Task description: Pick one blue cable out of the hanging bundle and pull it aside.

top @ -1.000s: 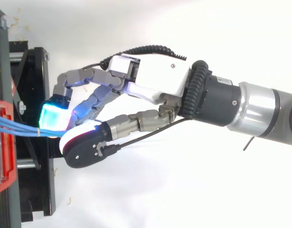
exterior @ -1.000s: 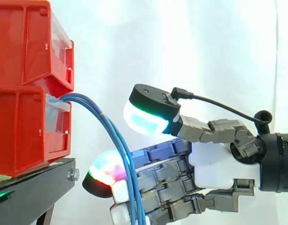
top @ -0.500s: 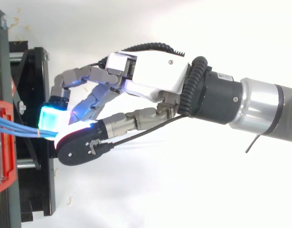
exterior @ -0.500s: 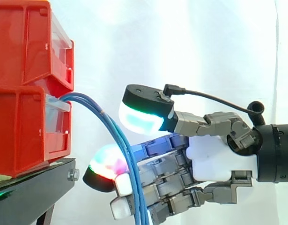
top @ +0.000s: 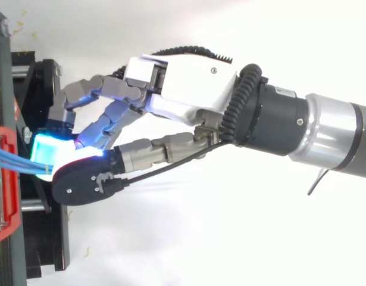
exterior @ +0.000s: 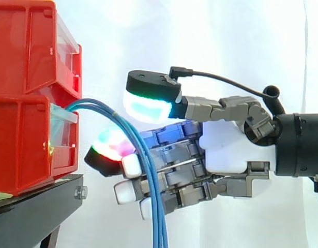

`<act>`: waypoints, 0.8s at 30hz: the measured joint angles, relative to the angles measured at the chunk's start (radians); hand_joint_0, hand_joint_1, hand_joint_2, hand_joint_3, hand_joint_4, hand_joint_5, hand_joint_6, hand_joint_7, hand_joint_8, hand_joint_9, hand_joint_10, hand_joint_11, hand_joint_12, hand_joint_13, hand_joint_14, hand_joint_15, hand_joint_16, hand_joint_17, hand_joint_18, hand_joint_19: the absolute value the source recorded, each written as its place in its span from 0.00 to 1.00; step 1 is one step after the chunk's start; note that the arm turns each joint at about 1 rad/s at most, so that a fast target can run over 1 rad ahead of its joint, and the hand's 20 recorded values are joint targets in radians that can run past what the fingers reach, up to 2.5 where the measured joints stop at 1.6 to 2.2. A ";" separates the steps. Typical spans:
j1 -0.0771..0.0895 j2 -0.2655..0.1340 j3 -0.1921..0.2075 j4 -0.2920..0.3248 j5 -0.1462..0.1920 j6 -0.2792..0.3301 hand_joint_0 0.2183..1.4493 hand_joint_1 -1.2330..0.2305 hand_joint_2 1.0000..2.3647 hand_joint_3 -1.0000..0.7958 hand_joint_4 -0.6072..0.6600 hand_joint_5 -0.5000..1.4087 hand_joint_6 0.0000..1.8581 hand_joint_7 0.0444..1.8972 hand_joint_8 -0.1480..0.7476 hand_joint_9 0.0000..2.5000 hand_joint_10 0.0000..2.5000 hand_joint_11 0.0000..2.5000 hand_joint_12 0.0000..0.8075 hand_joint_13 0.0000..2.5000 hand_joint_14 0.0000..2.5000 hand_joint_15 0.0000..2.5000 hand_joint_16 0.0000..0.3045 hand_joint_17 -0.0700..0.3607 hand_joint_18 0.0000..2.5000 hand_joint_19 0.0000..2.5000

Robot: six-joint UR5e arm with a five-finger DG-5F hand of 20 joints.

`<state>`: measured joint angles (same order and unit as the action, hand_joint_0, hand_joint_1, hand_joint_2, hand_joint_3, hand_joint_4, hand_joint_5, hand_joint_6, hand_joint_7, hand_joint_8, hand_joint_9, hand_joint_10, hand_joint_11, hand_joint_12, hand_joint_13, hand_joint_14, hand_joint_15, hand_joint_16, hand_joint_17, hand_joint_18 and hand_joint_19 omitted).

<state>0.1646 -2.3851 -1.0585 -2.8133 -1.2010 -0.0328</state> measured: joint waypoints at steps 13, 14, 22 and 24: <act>0.004 0.013 0.001 -0.002 0.001 -0.010 0.25 0.34 0.00 0.28 0.67 0.17 0.47 0.47 0.52 0.35 0.01 0.28 0.41 0.34 0.01 0.24 0.16 0.41 0.33 0.25; 0.004 0.013 0.001 -0.002 0.002 -0.010 0.24 0.35 0.00 0.28 0.67 0.17 0.47 0.48 0.52 0.35 0.01 0.28 0.42 0.34 0.01 0.24 0.16 0.41 0.33 0.25; 0.007 0.012 -0.001 0.000 0.006 -0.011 0.25 0.34 0.00 0.28 0.65 0.17 0.45 0.50 0.52 0.35 0.01 0.27 0.41 0.34 0.01 0.24 0.16 0.41 0.32 0.25; 0.007 0.011 -0.004 0.003 0.007 -0.010 0.26 0.34 0.00 0.30 0.65 0.18 0.45 0.51 0.51 0.35 0.01 0.28 0.41 0.34 0.01 0.24 0.15 0.41 0.32 0.26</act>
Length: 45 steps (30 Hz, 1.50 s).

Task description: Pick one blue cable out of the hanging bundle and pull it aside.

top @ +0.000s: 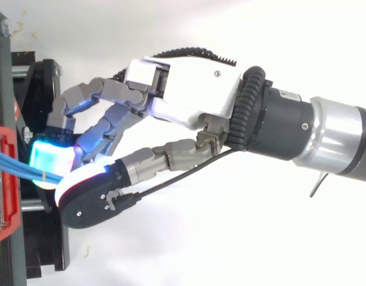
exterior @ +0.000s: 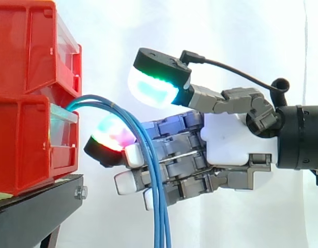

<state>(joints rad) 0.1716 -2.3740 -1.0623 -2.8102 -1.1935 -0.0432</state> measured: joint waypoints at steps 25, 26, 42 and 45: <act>0.017 -0.030 -0.046 0.185 0.018 0.038 0.40 0.30 0.01 0.39 0.51 0.18 0.51 0.64 0.52 0.42 0.01 0.32 0.38 0.38 0.01 0.26 0.15 0.39 0.36 0.25; 0.017 -0.030 -0.046 0.185 0.019 0.038 0.41 0.30 0.01 0.37 0.51 0.18 0.51 0.64 0.52 0.42 0.01 0.32 0.39 0.38 0.01 0.26 0.15 0.39 0.36 0.25; 0.010 -0.025 -0.045 0.117 0.007 0.088 0.44 0.22 0.00 0.28 0.38 0.20 0.51 0.73 0.51 0.49 0.01 0.34 0.37 0.43 0.01 0.27 0.14 0.38 0.39 0.24; 0.008 -0.020 -0.045 0.097 0.005 0.095 0.38 0.23 0.00 0.28 0.42 0.21 0.50 0.68 0.51 0.50 0.01 0.35 0.37 0.44 0.01 0.28 0.14 0.38 0.39 0.25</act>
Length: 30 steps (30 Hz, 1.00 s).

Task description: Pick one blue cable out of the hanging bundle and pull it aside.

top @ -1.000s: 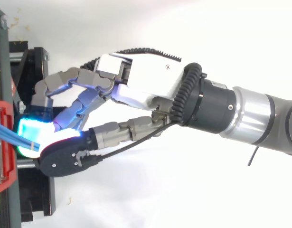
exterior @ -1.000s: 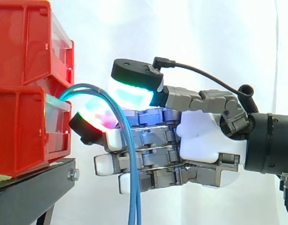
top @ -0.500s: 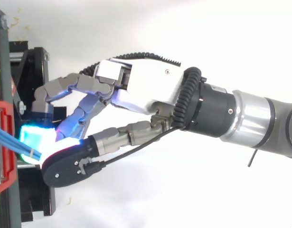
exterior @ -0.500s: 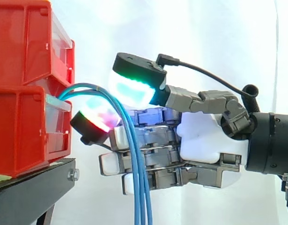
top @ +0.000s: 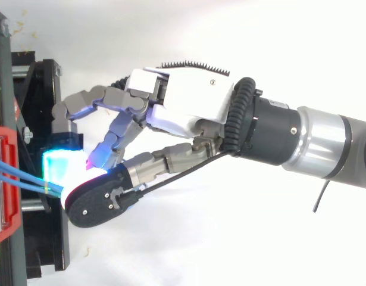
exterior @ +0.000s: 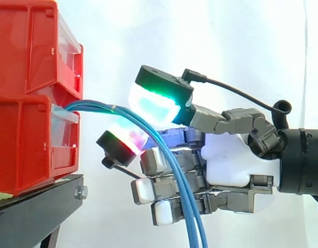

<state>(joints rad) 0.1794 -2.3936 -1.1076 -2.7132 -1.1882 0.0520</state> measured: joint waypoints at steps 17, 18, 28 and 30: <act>-0.012 0.023 0.000 -0.069 -0.002 0.003 0.41 0.24 0.01 0.36 0.46 0.20 0.50 0.66 0.51 0.50 0.01 0.34 0.38 0.45 0.01 0.28 0.14 0.39 0.41 0.26; -0.013 0.023 0.000 -0.069 -0.002 0.003 0.41 0.24 0.01 0.37 0.47 0.20 0.50 0.67 0.51 0.50 0.01 0.34 0.38 0.45 0.01 0.29 0.14 0.39 0.41 0.26; -0.018 0.024 0.000 -0.069 -0.009 0.003 0.29 0.37 0.01 0.36 0.49 0.20 0.49 0.60 0.49 0.47 0.01 0.28 0.41 0.43 0.01 0.29 0.16 0.41 0.39 0.29; -0.018 0.024 0.000 -0.069 -0.010 0.003 0.29 0.41 0.01 0.36 0.49 0.20 0.49 0.61 0.49 0.47 0.01 0.29 0.41 0.43 0.01 0.29 0.16 0.42 0.39 0.29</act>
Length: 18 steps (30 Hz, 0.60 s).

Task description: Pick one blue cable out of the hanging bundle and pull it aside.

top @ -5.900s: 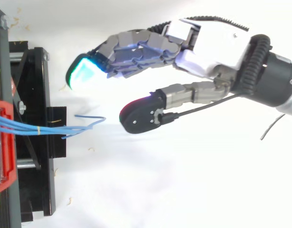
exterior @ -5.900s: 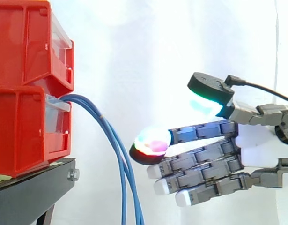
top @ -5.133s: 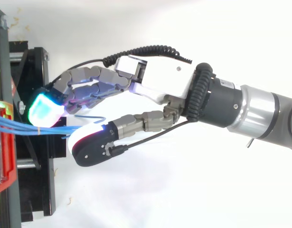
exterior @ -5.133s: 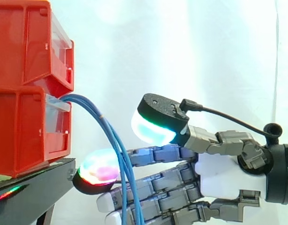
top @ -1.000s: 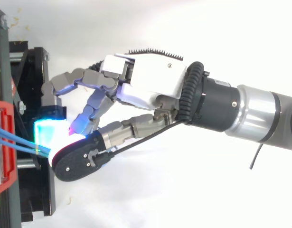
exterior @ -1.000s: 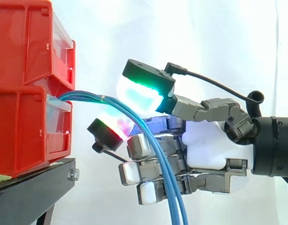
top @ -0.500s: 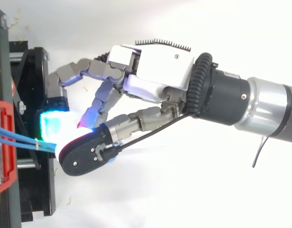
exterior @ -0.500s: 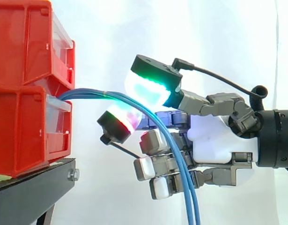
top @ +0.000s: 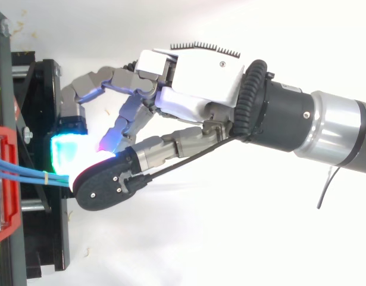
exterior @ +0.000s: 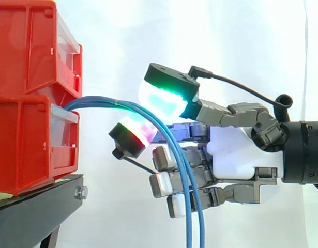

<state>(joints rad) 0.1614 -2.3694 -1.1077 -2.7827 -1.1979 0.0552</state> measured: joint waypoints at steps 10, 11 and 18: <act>0.000 0.000 0.000 0.000 0.000 0.000 0.28 0.54 0.01 0.37 0.54 0.19 0.49 0.61 0.50 0.46 0.01 0.29 0.42 0.42 0.01 0.29 0.17 0.43 0.38 0.31; 0.000 0.000 0.000 0.000 0.000 0.000 0.28 0.55 0.01 0.37 0.53 0.19 0.49 0.60 0.50 0.46 0.01 0.29 0.43 0.42 0.01 0.29 0.17 0.43 0.38 0.31; 0.000 0.000 0.001 0.000 0.001 0.000 0.20 0.54 0.00 0.28 0.57 0.20 0.48 0.60 0.55 0.48 0.01 0.29 0.47 0.43 0.01 0.28 0.19 0.47 0.41 0.29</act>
<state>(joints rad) 0.1610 -2.3691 -1.1070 -2.7826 -1.1967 0.0552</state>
